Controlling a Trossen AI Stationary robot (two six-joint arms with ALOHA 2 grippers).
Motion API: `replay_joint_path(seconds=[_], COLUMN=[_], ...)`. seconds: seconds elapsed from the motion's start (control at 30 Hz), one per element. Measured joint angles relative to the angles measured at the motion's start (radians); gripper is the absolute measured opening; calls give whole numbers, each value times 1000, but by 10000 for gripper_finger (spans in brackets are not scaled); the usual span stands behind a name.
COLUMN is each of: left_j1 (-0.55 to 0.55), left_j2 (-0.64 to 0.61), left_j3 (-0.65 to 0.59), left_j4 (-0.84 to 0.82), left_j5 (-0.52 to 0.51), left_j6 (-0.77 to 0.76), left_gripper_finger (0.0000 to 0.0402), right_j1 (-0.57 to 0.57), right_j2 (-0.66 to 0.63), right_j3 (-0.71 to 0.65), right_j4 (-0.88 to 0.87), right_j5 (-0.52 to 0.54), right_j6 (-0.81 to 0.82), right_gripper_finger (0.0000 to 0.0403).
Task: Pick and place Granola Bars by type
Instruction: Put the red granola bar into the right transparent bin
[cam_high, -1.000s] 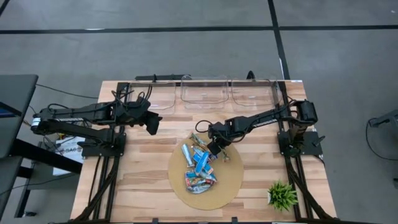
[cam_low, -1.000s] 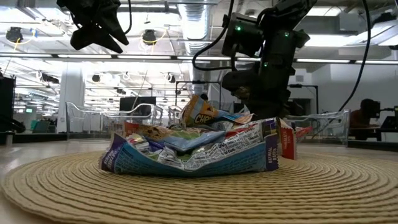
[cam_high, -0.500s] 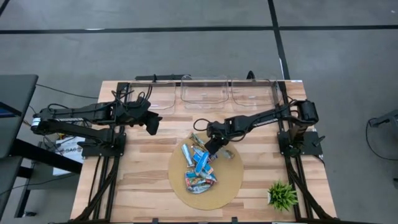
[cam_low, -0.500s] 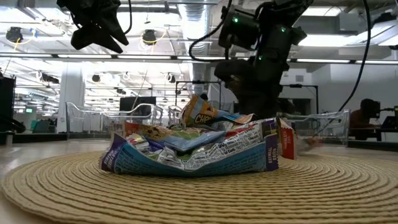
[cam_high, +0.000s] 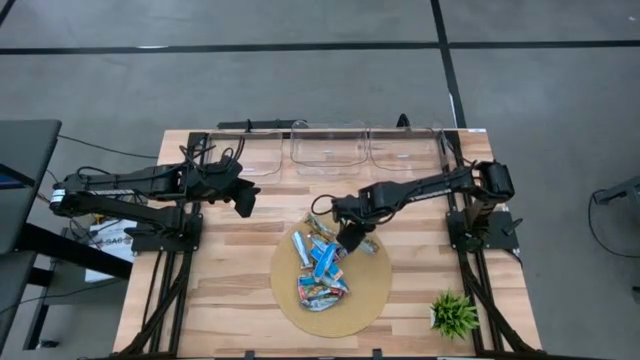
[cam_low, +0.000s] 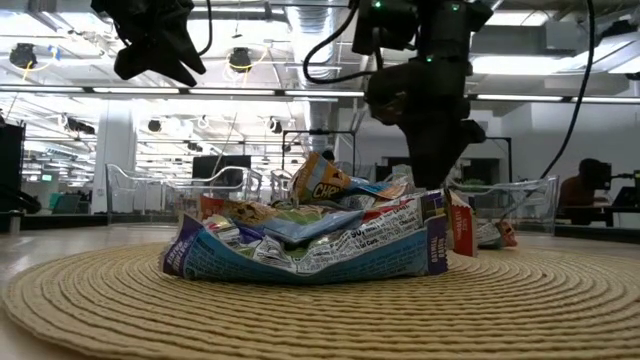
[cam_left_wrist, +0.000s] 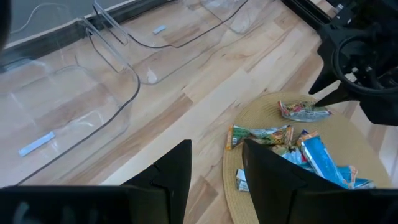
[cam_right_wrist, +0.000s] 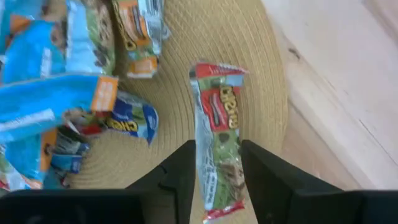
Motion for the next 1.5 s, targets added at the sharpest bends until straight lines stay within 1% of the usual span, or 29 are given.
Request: replay_joint_path(seconds=[0.17,0.3,0.73,0.87,1.0,1.23,1.37,1.5], left_j1=[0,0,0,0,0,0,0,0], left_j2=[0,0,0,0,0,0,0,0], left_j3=[0,0,0,0,0,0,0,0], left_j4=[0,0,-7,-7,-7,-6,-6,-4], left_j5=[0,0,1,2,2,1,1,1], left_j6=[5,5,27,28,28,31,31,31], left_gripper_finger=[135,135,135,135,135,135,135,135], right_j1=[11,11,10,10,10,10,-2,-43], right_j2=[0,8,159,167,164,164,156,124], right_j3=[0,-5,-14,-13,-12,43,110,211], right_j4=[15,27,55,52,54,41,29,25], right_j5=[42,46,10,0,-3,-16,-16,1], right_j6=[0,0,-35,-35,-34,-62,-117,-184], right_gripper_finger=[137,143,133,119,93,47,38,42])
